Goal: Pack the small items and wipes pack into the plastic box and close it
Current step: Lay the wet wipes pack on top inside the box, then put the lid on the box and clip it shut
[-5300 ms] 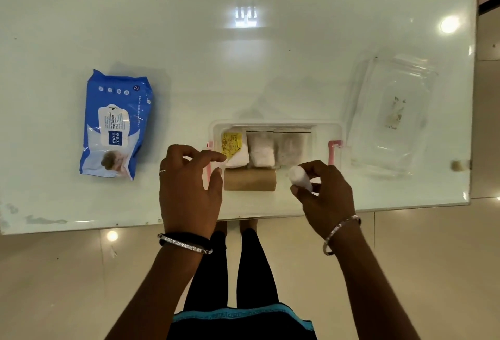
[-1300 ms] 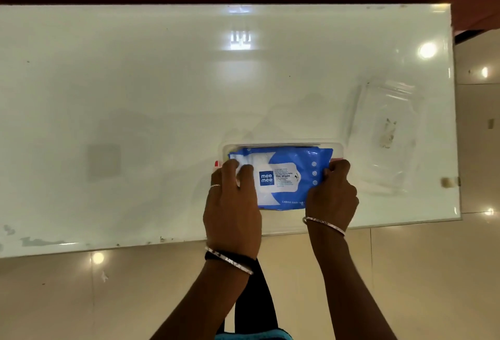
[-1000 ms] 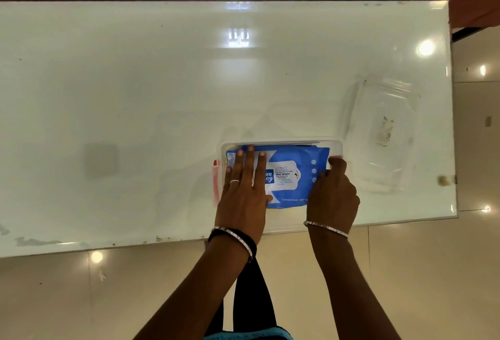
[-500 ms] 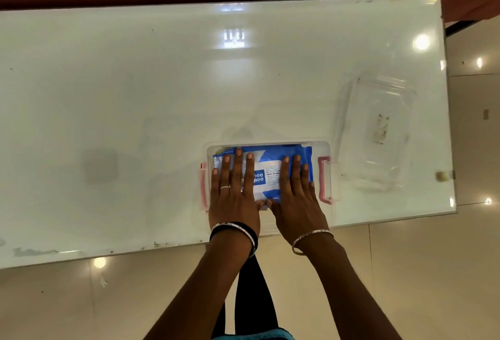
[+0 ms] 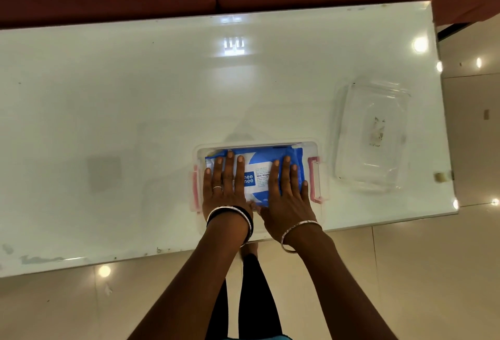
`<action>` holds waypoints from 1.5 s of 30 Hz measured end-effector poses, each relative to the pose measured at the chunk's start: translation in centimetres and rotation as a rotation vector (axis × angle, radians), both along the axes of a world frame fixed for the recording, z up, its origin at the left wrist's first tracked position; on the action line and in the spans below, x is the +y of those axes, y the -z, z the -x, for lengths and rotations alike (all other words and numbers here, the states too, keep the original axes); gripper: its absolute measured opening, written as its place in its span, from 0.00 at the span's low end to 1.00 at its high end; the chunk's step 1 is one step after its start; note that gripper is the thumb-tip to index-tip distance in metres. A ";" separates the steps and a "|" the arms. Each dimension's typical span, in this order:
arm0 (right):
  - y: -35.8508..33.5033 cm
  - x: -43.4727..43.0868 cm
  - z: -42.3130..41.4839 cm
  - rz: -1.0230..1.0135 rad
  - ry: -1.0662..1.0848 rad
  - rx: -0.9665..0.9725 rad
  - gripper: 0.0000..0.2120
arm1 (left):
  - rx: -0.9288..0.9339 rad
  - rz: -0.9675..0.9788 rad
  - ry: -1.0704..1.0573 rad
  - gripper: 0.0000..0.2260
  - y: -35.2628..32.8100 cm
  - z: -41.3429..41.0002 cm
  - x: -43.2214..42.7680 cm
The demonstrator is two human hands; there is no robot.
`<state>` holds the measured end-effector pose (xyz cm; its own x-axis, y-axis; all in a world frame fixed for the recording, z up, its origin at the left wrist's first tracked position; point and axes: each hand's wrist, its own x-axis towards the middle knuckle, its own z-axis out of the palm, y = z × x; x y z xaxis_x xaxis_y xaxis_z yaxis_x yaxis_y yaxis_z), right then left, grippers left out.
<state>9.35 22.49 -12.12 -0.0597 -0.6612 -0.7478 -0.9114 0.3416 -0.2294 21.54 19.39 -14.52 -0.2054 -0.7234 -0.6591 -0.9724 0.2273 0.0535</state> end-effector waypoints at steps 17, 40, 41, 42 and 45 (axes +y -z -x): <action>0.8 3.9 16.0 0.293 1.892 -0.150 0.17 | 0.658 0.272 -0.055 0.12 -5.9 14.2 -12.2; 0.2 2.4 19.7 0.420 2.309 -0.584 0.22 | 0.576 -0.038 0.025 0.27 -2.5 24.0 -17.6; -0.3 2.5 19.7 0.484 2.310 -0.610 0.24 | 0.641 -0.012 -0.041 0.26 -3.2 23.2 -17.2; -0.8 2.4 19.5 0.543 2.313 -0.633 0.24 | 0.728 0.005 -0.124 0.24 -3.9 22.2 -16.7; -2.4 2.1 18.8 0.678 2.328 -0.677 0.25 | 0.969 0.000 -0.397 0.17 -6.1 18.6 -15.2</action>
